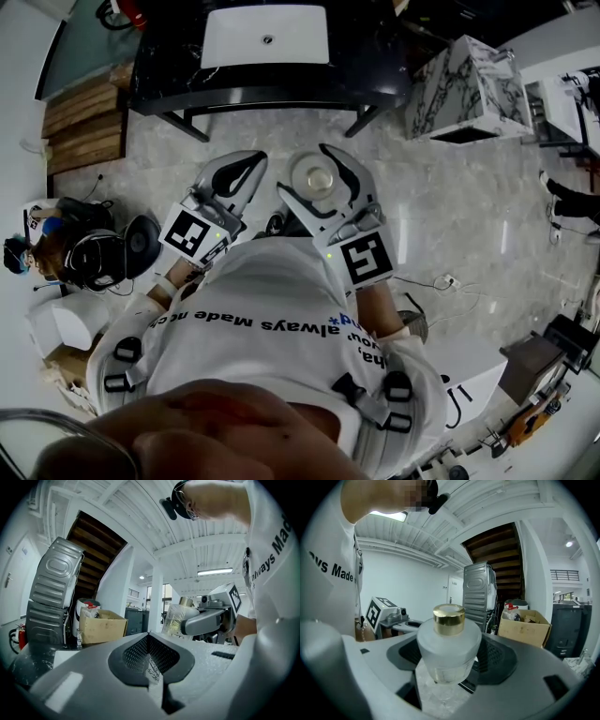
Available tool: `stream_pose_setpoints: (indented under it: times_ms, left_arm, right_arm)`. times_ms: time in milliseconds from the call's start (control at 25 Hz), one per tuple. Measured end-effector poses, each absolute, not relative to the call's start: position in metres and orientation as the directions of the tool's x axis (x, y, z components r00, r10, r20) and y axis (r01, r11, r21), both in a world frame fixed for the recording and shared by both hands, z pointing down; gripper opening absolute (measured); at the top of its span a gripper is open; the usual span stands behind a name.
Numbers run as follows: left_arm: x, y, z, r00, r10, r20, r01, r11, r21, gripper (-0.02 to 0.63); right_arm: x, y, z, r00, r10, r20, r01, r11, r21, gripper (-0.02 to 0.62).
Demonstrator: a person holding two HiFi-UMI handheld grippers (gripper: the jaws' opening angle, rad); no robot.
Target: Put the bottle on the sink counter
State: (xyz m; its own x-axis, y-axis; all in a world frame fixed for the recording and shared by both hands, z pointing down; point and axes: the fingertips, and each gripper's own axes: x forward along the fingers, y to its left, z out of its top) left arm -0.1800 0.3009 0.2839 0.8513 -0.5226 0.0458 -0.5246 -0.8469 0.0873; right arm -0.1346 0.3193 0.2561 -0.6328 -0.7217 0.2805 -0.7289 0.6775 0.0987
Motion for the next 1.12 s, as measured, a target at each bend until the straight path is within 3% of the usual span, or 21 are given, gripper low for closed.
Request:
stream_pose_setpoints:
  times_ms: [1120]
  left_arm:
    - [-0.045,0.149,0.273,0.847,-0.530,0.038,-0.531,-0.844,0.074,0.003]
  right_arm:
    - [0.002,0.174,0.252,-0.623,-0.732,0.276,-0.743,0.664,0.086,0.331]
